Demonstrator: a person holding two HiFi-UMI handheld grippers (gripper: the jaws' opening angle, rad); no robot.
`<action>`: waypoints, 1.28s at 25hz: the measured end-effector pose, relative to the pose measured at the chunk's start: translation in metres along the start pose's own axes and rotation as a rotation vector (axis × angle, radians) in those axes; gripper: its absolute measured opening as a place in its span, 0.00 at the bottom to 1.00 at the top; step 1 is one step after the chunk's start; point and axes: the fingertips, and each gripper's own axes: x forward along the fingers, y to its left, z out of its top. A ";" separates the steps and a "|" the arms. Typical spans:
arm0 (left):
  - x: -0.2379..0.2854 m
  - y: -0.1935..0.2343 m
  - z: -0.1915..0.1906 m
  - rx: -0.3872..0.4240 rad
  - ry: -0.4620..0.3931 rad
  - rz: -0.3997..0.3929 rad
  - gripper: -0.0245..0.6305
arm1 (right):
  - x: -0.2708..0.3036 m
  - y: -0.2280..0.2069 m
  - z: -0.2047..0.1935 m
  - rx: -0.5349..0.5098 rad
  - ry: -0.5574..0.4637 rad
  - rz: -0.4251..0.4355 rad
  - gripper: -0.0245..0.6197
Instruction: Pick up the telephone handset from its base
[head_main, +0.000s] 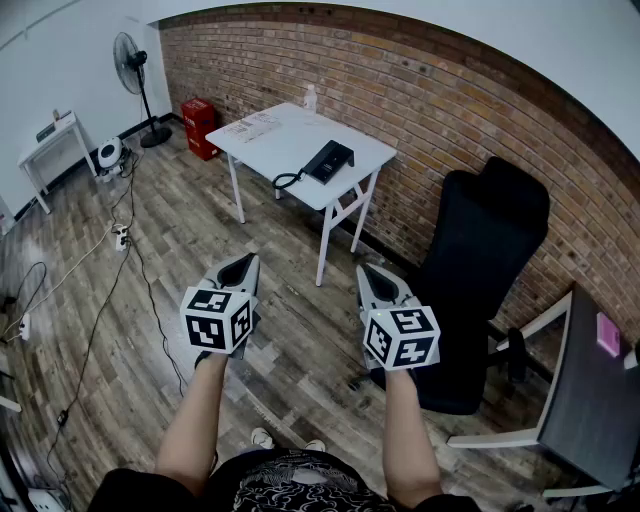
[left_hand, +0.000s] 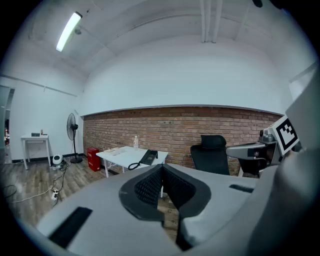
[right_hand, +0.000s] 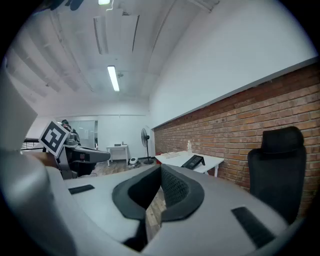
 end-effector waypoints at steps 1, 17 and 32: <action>0.001 -0.001 0.000 -0.001 0.001 0.002 0.05 | 0.000 -0.001 0.000 0.001 0.001 0.001 0.04; 0.023 -0.019 -0.010 -0.023 0.014 0.006 0.05 | -0.002 -0.026 -0.009 0.008 0.002 0.041 0.04; 0.142 0.051 0.008 -0.052 0.027 -0.077 0.05 | 0.118 -0.056 0.000 -0.013 0.057 0.005 0.04</action>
